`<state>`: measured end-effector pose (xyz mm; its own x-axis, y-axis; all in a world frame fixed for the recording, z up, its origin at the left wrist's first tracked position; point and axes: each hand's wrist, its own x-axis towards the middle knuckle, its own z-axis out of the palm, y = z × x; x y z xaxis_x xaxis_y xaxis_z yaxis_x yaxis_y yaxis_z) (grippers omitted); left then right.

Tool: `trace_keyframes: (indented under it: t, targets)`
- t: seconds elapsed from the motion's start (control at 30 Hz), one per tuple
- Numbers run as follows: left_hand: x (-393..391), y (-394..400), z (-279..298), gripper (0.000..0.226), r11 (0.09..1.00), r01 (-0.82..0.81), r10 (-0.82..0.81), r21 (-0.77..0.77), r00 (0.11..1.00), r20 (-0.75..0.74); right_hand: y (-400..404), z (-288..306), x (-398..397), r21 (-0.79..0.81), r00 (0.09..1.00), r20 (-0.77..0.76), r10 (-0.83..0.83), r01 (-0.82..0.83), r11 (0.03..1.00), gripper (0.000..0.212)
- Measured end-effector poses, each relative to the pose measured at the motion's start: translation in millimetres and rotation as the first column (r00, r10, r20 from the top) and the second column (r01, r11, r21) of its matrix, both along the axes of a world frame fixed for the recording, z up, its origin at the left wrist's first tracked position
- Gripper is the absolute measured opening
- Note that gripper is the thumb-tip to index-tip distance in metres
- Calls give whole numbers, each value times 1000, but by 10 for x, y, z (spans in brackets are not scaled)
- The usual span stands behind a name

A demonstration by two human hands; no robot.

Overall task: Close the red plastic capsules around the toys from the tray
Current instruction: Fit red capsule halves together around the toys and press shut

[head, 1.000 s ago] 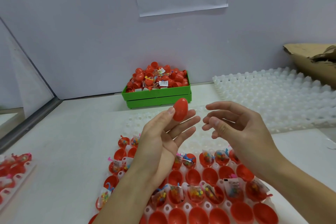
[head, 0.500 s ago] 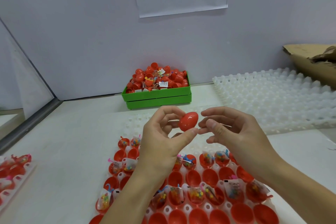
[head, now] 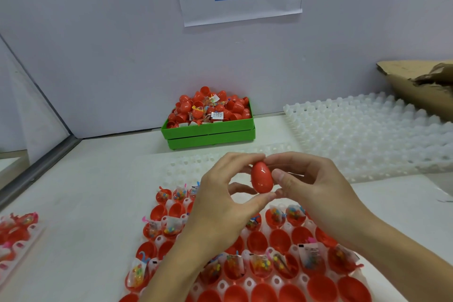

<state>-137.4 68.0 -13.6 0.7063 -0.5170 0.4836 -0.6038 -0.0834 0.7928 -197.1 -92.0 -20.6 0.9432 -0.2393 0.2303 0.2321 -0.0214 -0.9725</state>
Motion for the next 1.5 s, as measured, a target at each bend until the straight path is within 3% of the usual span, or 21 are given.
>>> trace_keyframes:
  t: [0.13,0.33,0.5,0.63,0.7,0.77,0.87,1.0,1.07,1.17,1.27,1.43,1.5]
  targets:
    - [13,27,-12,51,997,-79,79,-25,997,-15,11,-5,-4,39,1000,-8,12,-12,999,19]
    - [17,36,-54,52,991,-134,134,-25,991,25,23,16,-19,-61,998,-26,53,-54,997,17]
    - [13,19,-39,53,984,-176,176,-9,982,70,34,15,-22,-56,999,-26,43,-44,997,19]
    - [-22,-2,-25,44,977,-203,185,67,958,217,58,29,-33,-102,998,-65,27,-33,994,18]
    - [-29,-14,-17,54,977,-200,179,71,957,229,65,79,-45,-135,999,-54,3,-10,991,17]
    - [-43,-21,4,79,981,-181,169,65,972,164,63,139,-47,-131,1000,-25,-10,7,991,16]
    - [-62,-27,50,96,976,-184,170,113,978,121,-16,211,8,23,999,-39,-30,31,999,21]
    - [25,-77,121,66,959,-188,157,213,975,157,-291,304,169,370,993,-112,31,12,929,21]
    - [117,-138,200,53,934,-146,87,326,978,189,-481,346,286,462,991,-130,32,32,886,22]
    - [254,-256,377,48,870,-88,-26,485,974,223,-861,427,540,533,989,-133,-66,127,837,22]
    - [355,-319,533,49,878,-66,-48,474,973,224,-1372,574,878,573,957,-149,-248,288,768,31]
    - [423,-306,577,57,932,-95,7,349,970,244,-2219,881,1221,498,777,-223,-589,610,616,21]
    - [435,-284,567,55,934,-106,23,342,971,238,-2473,948,1259,502,699,-220,-681,680,535,30]
